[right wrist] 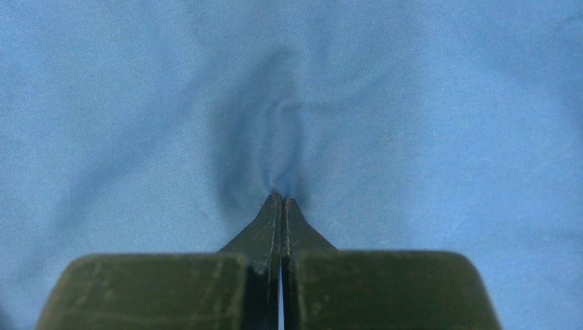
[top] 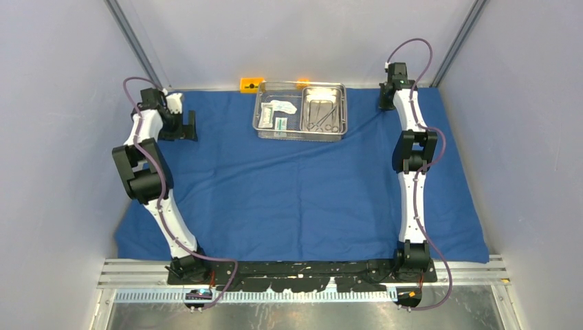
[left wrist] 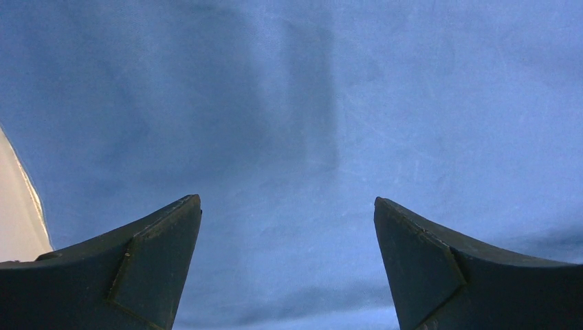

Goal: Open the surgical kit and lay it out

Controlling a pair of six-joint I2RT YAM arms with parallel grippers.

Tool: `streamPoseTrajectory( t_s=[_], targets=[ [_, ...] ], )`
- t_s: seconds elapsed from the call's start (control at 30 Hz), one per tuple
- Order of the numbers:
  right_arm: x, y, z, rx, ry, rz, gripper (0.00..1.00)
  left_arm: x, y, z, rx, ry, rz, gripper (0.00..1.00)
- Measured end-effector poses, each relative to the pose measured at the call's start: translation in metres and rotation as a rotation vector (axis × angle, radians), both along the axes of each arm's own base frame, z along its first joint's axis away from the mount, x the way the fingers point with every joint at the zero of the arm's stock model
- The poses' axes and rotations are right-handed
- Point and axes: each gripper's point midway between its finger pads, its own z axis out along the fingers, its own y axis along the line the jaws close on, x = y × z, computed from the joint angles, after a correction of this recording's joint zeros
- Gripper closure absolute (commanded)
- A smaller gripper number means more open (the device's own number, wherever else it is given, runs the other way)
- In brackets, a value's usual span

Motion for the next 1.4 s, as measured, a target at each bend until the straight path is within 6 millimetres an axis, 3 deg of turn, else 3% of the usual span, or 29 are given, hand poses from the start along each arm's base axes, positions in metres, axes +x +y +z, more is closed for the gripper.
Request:
streamPoseTrajectory(
  t_s=[0.5, 0.87, 0.93, 1.07, 1.17, 1.27, 1.4],
  targets=[
    [0.017, -0.003, 0.002, -0.036, -0.060, 0.037, 1.00, 0.003, -0.004, -0.008, -0.007, 0.034, 0.013, 0.00],
    [0.017, -0.003, 0.002, -0.035, -0.060, 0.044, 0.99, 0.003, -0.004, -0.008, 0.002, 0.038, 0.013, 0.00],
    [0.017, -0.002, 0.001, -0.035, -0.060, 0.048, 0.89, 0.002, -0.003, -0.008, 0.008, 0.040, 0.015, 0.00],
    [0.015, -0.003, 0.002, -0.027, -0.063, 0.053, 0.53, 0.002, 0.001, -0.007, 0.031, 0.057, 0.012, 0.00],
    [0.002, -0.010, 0.004, -0.022, -0.039, 0.044, 0.40, 0.004, 0.007, -0.006, 0.059, 0.061, 0.005, 0.00],
    [-0.023, -0.018, 0.010, 0.003, -0.003, 0.029, 0.34, 0.001, 0.010, -0.008, 0.083, 0.076, -0.006, 0.00],
    [-0.061, -0.027, 0.036, 0.036, 0.009, 0.019, 0.32, -0.005, 0.013, -0.015, 0.112, 0.097, -0.031, 0.00]
  ],
)
